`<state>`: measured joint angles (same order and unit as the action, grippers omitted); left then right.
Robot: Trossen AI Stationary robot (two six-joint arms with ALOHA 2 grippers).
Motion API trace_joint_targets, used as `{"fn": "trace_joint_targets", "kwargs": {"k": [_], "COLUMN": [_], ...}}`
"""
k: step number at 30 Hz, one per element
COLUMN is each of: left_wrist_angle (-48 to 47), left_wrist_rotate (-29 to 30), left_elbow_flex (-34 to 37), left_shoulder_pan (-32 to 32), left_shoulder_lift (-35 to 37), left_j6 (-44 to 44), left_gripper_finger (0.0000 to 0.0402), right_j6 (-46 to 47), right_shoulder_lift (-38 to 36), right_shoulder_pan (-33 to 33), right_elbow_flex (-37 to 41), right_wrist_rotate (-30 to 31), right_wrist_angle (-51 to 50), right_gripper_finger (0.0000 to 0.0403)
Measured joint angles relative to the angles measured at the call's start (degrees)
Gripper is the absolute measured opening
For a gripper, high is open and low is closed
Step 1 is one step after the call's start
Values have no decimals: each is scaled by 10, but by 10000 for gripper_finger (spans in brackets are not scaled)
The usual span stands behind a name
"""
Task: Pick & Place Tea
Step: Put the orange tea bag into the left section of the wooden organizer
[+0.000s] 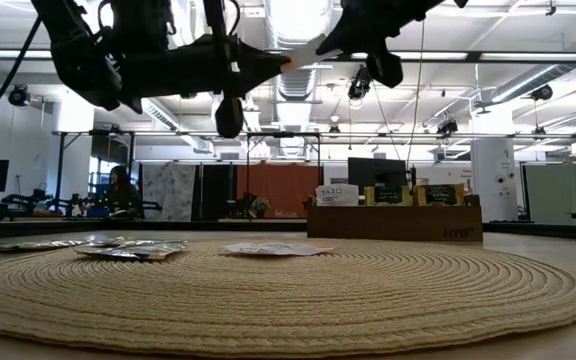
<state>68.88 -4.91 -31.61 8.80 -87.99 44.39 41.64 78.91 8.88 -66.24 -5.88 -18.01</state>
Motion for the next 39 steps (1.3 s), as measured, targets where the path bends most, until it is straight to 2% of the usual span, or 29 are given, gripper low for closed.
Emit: {"fn": "trace_joint_targets", "kwargs": {"k": [4, 9, 15, 19, 26, 35, 39], "left_wrist_angle": [-51, -116, -197, -221, -223, -225, -224], "left_wrist_rotate": [1, 12, 32, 16, 10, 12, 20], "left_elbow_flex": [0, -8, -9, -7, -5, -4, -6], "left_shoulder_pan": [0, 0, 3, 3, 1, 1, 1], "left_shoulder_lift": [1, 0, 1, 5, 30, 43, 46], "left_j6": [4, 6, 8, 16, 67, 193, 216], "left_gripper_finger": [36, 90, 142, 148, 149, 149, 149], "right_j6": [-13, -18, -42, -94, -239, -444, -497], "right_shoulder_lift": [0, 0, 0, 0, 18, 125, 168], "right_shoulder_pan": [2, 7, 25, 44, 97, 147, 148], "right_elbow_flex": [0, 0, 0, 0, -30, -180, -237], "right_wrist_rotate": [3, 14, 26, 26, -20, -34, -27], "right_wrist_angle": [-4, -29, -113, -173, -247, -435, -462], "right_gripper_finger": [9, 8, 8, 8, 8, 8, 8]}}
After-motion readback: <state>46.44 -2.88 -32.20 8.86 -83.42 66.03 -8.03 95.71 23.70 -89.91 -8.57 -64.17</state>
